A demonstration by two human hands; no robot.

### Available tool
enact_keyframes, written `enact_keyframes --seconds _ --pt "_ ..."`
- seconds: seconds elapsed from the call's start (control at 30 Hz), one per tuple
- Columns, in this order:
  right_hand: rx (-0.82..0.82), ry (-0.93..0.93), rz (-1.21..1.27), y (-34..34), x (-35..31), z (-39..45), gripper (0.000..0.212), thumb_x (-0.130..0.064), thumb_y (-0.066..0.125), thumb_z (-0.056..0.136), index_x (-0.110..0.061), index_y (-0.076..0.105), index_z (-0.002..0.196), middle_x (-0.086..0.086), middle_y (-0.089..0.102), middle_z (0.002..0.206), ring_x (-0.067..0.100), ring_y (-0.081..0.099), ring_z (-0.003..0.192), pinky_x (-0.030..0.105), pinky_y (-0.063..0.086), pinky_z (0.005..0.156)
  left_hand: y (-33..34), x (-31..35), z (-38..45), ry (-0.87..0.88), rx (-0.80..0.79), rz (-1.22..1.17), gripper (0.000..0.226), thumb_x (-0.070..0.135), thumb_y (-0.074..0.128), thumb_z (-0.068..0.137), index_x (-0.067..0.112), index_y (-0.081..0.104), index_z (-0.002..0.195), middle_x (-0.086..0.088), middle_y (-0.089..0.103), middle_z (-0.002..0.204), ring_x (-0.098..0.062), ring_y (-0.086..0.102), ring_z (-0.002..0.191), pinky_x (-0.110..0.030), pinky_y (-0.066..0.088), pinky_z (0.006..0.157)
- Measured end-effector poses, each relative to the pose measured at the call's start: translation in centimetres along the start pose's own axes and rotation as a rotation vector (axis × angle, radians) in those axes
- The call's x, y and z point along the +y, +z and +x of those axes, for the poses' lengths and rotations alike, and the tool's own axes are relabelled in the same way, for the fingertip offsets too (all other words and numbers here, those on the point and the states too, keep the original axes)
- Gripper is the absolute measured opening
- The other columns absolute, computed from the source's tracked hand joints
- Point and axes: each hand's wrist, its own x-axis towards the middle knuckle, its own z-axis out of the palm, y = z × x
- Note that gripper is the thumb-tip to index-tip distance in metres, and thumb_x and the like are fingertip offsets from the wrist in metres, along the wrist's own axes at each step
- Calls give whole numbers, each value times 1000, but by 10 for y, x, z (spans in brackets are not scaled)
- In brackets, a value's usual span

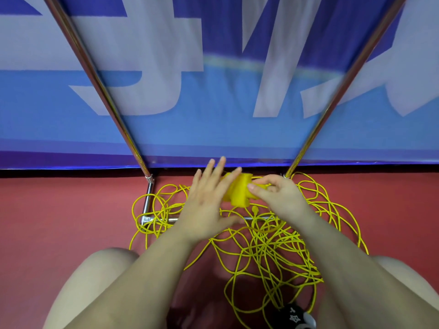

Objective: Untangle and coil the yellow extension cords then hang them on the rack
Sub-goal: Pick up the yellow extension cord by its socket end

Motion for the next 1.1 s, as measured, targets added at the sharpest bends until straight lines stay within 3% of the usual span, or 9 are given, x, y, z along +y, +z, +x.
enact_keyframes --seconds 0.1,0.27,0.4,0.53,0.63,0.73,0.83,0.93,1.1 --pt "-147 -13 -38 6 0 -3 16 -36 69 79 -22 65 85 -6 60 66 2 54 63 22 45 63 4 2 -4 56 -121 52 98 59 63 60 31 25 147 -2 15 158 -17 5 145 -45 1 116" --pt "-275 3 13 7 -14 -9 29 -43 42 94 -21 61 95 -12 64 57 4 48 42 26 48 60 -1 -8 -6 0 -8 -55 72 54 64 66 28 40 129 -7 47 122 -26 52 112 -39 44 97" --pt "-349 -73 -117 5 -4 -10 26 -41 42 95 -25 60 84 -8 66 76 9 56 71 28 44 76 -17 -20 -12 -160 140 -156 69 47 77 67 25 50 126 0 43 119 -12 50 105 -17 37 88" --pt "-291 -220 -456 3 15 -7 12 -37 57 88 -39 50 80 -16 54 84 11 53 90 30 43 84 -34 -28 -19 -312 233 -243 69 49 80 65 24 52 122 6 44 116 4 40 98 -15 32 85" --pt "-273 -238 -580 5 18 -5 16 -32 57 90 -34 47 78 -12 56 84 13 52 91 27 40 84 -49 -37 -21 -446 394 -449 51 55 78 64 36 54 104 -3 54 105 -16 52 99 -33 43 93" --pt "-277 -199 -437 13 11 -11 21 -27 54 93 -24 49 72 -10 49 71 7 46 71 17 35 65 -74 -61 -26 -662 648 -613 40 69 73 60 45 50 82 -18 58 92 -40 60 90 -61 49 78" --pt "-205 -223 -235 25 2 -20 11 -24 54 93 -18 53 84 -9 51 77 -3 47 67 14 38 68 -93 -51 -36 -626 547 -672 34 51 78 65 39 52 83 -14 59 83 -31 62 74 -49 56 67" --pt "-205 -244 -134 38 -16 -28 28 -25 60 89 -23 50 115 -8 53 115 0 51 102 17 40 89 -96 -28 -39 -530 317 -706 36 19 80 73 26 52 94 -7 60 81 -10 60 67 -23 54 57" --pt "-175 -380 -186 53 -41 -36 63 -32 62 87 -23 33 141 -14 34 138 3 29 131 23 23 109 -113 -7 -43 -406 -1 -707 47 29 81 64 27 53 102 15 60 73 -7 57 67 -30 52 66"
